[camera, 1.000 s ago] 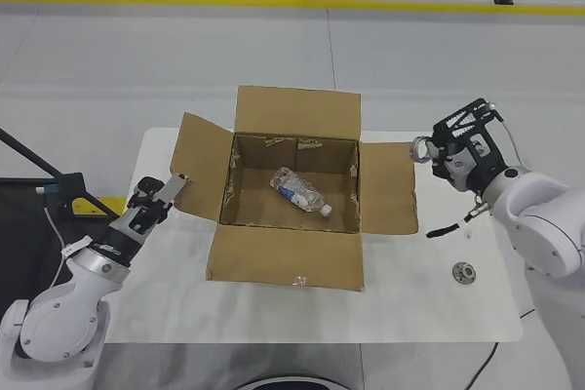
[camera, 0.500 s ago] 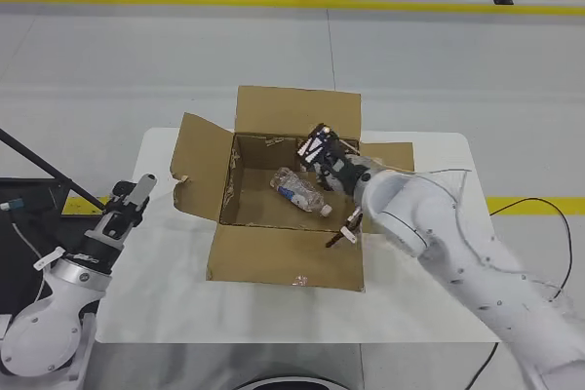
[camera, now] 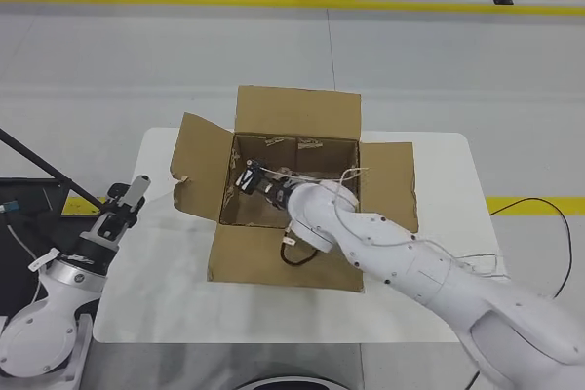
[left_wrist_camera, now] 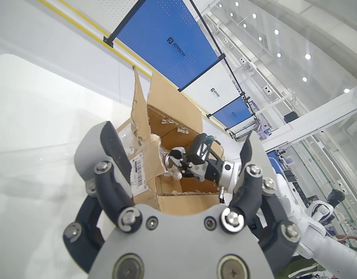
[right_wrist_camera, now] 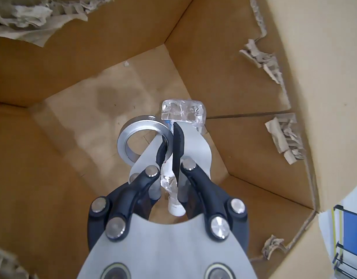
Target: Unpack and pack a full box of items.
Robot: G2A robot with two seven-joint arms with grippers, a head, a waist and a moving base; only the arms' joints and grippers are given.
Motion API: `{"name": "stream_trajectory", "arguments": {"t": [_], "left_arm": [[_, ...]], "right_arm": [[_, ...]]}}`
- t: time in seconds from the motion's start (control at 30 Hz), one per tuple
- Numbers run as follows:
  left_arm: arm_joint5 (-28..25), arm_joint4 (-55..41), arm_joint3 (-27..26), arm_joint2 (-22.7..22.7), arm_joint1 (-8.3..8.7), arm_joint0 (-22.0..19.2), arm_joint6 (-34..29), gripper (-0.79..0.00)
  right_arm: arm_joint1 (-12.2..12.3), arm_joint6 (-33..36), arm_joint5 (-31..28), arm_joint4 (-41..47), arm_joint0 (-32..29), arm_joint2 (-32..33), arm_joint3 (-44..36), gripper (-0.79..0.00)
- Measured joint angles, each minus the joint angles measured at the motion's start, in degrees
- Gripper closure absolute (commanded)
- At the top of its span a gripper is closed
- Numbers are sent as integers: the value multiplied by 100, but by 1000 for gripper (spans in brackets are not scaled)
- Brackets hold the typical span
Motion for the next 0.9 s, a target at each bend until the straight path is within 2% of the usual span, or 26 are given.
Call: {"name": "stream_trajectory", "arguments": {"t": [0.2,0.43,0.57,0.7,0.9], "left_arm": [[-25,-17,27,-25,-1,3,-40,-785],[-35,-16,33,-37,1,-38,-76,-785],[-40,-25,39,-62,0,-34,-73,-785],[-36,-24,31,-65,-2,-32,-79,-785],[-47,1,14,-47,-2,-46,-97,-785]], "right_arm": [[-502,-47,-307,182,117,-128,936,0],[-945,-63,-643,318,220,-138,1809,0],[-1116,-55,-844,385,274,-86,2198,-160],[-1259,-87,-1005,405,305,-27,2500,-185],[-1345,-171,-1215,399,345,131,2721,-240]]}}
